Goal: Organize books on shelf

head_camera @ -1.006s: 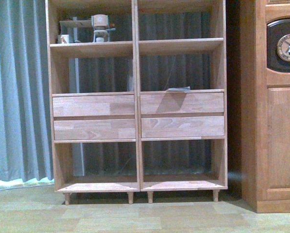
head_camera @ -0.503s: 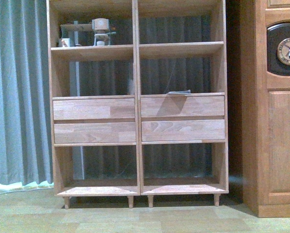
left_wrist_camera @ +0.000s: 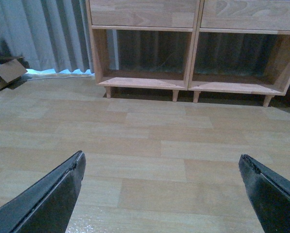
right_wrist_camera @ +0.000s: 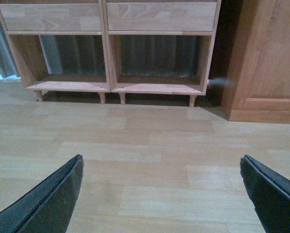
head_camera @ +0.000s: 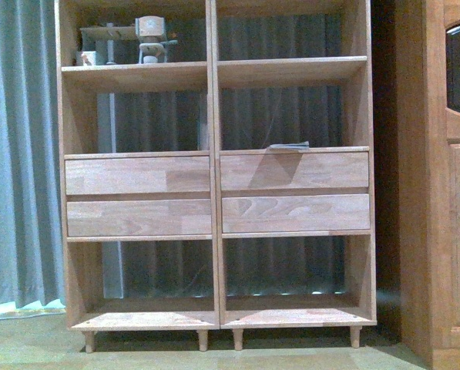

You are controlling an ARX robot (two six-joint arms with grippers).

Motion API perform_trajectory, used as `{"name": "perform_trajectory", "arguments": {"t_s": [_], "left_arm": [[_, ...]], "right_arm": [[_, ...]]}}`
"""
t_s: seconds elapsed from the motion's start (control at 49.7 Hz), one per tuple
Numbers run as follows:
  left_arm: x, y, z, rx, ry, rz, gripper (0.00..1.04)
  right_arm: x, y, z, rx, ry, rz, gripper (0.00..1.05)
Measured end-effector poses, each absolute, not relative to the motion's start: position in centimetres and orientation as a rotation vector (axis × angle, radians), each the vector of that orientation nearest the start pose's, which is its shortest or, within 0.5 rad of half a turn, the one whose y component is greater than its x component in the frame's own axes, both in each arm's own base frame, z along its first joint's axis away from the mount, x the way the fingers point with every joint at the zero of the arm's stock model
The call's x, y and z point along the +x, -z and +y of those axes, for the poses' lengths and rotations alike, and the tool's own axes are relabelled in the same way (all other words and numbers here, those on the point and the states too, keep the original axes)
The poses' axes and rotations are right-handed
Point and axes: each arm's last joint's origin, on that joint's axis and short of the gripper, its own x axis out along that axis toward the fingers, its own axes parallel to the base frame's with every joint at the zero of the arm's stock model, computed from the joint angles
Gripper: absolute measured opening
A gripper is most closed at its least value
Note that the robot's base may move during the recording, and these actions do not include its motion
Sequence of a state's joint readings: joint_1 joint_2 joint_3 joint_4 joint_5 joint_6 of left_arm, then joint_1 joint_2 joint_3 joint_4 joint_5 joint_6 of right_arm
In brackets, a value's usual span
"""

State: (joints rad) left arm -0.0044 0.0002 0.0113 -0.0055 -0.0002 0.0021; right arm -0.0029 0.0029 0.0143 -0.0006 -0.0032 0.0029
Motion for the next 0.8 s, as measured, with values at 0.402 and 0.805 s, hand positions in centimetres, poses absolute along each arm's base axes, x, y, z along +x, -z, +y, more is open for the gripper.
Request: {"name": "perform_trajectory", "arguments": {"t_s": [0.402,0.805], "left_arm": [[9.70,-16.68,-0.04,0.002,0.005,-0.006,0.97],[9.70,-16.68,-0.04,0.002,0.004,-0.006,0.97]], "right_arm": [[9.70,-16.81,-0.02,0.003,0.000,-0.011,0.98],[9.70,-16.81,-0.01,0.003,-0.001,-0.011,0.98]]}}
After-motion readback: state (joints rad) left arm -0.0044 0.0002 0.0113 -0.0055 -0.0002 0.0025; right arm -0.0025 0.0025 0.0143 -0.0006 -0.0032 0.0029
